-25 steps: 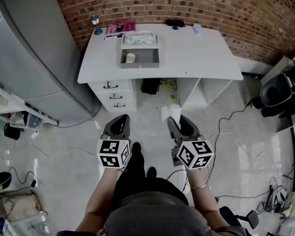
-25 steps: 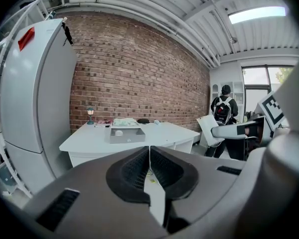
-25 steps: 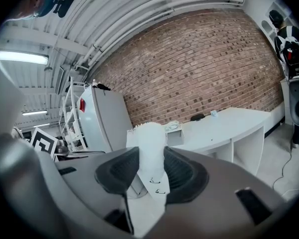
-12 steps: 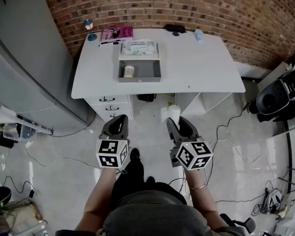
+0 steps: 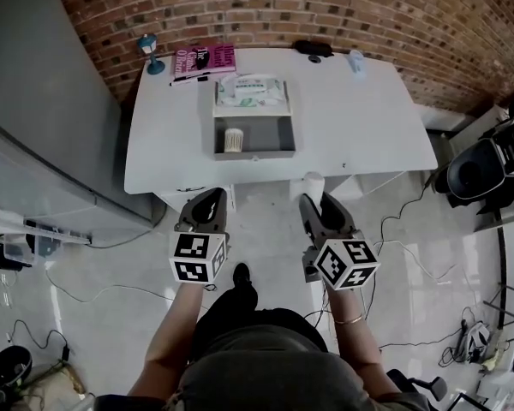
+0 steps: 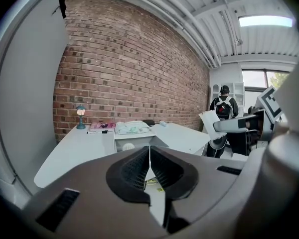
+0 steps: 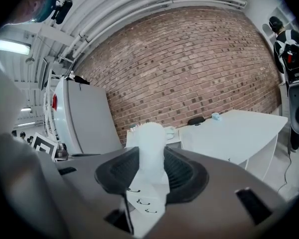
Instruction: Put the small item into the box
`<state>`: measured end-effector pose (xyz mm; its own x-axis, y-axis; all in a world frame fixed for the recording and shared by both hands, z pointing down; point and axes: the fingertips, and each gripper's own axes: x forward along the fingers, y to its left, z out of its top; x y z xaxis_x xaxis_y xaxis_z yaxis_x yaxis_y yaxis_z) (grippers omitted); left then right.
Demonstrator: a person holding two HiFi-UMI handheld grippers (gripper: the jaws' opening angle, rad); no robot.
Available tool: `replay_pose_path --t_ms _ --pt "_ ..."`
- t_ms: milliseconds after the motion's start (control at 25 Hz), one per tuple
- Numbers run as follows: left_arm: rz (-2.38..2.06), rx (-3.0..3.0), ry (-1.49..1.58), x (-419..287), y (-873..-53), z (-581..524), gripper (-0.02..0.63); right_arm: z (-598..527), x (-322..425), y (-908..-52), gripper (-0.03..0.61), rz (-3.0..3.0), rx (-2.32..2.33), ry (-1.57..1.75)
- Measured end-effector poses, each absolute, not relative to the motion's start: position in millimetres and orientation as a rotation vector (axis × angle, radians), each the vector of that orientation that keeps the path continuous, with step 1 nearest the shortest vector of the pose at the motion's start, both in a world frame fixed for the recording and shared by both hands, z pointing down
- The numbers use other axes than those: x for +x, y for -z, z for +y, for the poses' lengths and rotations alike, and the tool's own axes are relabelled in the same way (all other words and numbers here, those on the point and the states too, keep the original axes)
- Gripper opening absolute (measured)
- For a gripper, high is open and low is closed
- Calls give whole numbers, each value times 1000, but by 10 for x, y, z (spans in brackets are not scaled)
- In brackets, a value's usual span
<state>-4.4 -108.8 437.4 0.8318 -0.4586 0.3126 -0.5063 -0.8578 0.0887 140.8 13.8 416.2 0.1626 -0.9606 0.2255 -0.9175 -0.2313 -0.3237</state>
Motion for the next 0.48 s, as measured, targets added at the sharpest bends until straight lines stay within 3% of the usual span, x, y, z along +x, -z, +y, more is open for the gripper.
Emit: replay_pose_path --t_ms 480 --pt "-703 2846 -411 92 -4446 -1475 26 -189 1561 -4177 156 1826 -2388 591"
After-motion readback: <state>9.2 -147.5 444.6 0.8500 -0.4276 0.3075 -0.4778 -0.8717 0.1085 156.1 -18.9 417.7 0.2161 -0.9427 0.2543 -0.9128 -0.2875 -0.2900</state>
